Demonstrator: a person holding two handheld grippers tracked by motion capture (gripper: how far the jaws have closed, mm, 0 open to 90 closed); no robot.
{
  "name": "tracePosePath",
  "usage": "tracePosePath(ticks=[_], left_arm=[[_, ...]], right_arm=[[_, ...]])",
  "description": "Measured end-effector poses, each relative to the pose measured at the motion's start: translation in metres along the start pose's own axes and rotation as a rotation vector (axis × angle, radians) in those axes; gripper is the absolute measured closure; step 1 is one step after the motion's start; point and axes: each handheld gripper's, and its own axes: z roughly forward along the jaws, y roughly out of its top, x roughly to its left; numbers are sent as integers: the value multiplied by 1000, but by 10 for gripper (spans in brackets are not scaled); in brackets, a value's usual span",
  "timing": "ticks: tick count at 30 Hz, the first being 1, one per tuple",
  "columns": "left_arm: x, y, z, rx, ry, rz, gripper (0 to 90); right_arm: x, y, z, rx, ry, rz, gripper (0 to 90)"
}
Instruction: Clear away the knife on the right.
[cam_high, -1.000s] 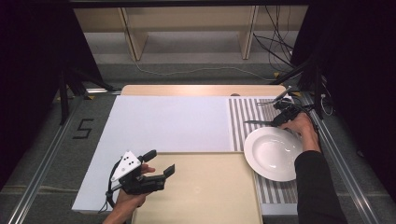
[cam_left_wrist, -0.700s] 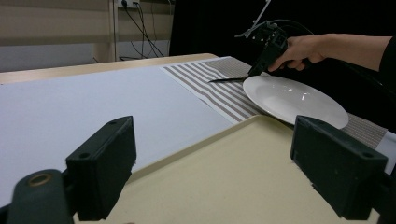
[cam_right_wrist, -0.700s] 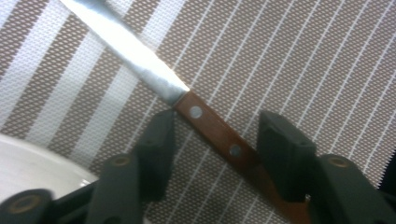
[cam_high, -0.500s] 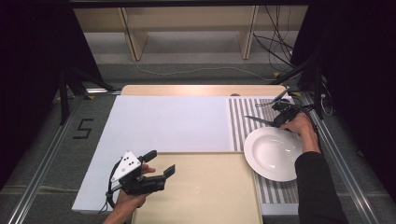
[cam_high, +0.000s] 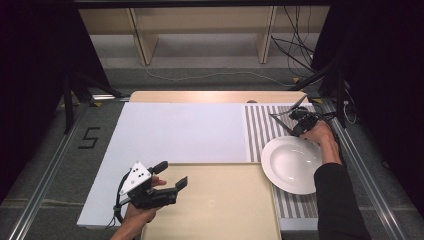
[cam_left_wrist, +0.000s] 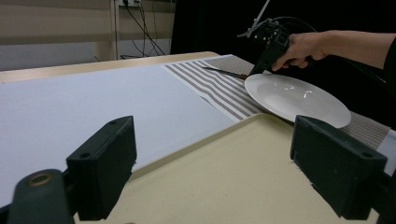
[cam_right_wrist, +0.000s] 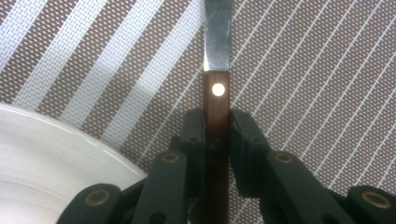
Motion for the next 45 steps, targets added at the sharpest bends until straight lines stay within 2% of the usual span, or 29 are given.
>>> tracePosePath(ticks=[1,4,7,8,9,12,13,16,19,20,22,25,27,28,29,31,32,33,35,36,37,38,39,40,41,42,45], left_arm=[[0,0,0,2,1,0,142],[1,0,0,3,4,-5,142],[1,0,1,5,4,-4,143],[1,0,1,4,4,-6,142],[1,0,1,3,4,-6,142],[1,-1,1,5,3,-5,142],[1,-1,1,6,4,-5,142],[1,-1,2,10,3,-1,142],[0,-1,2,12,4,1,142],[0,-1,2,11,5,-1,142],[0,-1,2,9,6,0,142],[1,-1,1,10,8,-1,142],[1,-1,2,14,10,1,142],[1,-1,2,15,11,2,142],[1,-1,2,14,13,3,142],[1,-1,1,6,18,5,142],[1,-1,1,5,20,5,142],[1,-1,1,6,20,5,142],[1,-1,1,6,19,1,142],[2,0,1,5,18,-1,142],[1,-1,1,5,20,1,142],[1,-1,1,8,22,9,142],[1,0,0,6,23,12,142],[1,0,-1,1,22,9,142],[2,1,-1,-4,24,7,142],[2,1,-1,-3,26,7,142],[2,0,-1,1,29,6,142]], right_arm=[[2,0,0,2,-16,-27,775],[4,0,-1,5,-27,-44,776],[4,-1,-5,-27,-85,-80,777],[3,-2,-8,-43,-106,-77,777],[3,-2,-8,-43,-106,-77,777],[-2,-2,-26,-129,-165,-63,777],[-2,-2,-26,-129,-165,-63,777],[2,-2,-40,-190,-194,-75,777],[11,-1,-52,-239,-187,-102,777],[19,-2,-56,-256,-173,-120,777],[23,-3,-58,-259,-172,-127,777],[38,-8,-66,-312,-137,-125,777],[42,-10,-69,-323,-127,-121,776],[50,-15,-74,-352,-121,-123,776],[50,-15,-74,-352,-121,-123,776],[60,-22,-79,-383,-90,-127,776],[73,-31,-83,-418,-78,-146,776],[73,-31,-83,-418,-78,-146,776],[85,-41,-86,-449,-63,-158,776],[90,-43,-87,-450,-52,-164,776],[102,-47,-90,-438,-76,-190,776],[102,-47,-90,-438,-76,-190,776],[118,-55,-94,-457,-63,-236,776],[124,-58,-95,-456,-72,-258,776],[124,-58,-95,-456,-72,-258,776],[130,-61,-95,-454,-81,-271,776],[141,-67,-97,-477,-46,-274,776]])
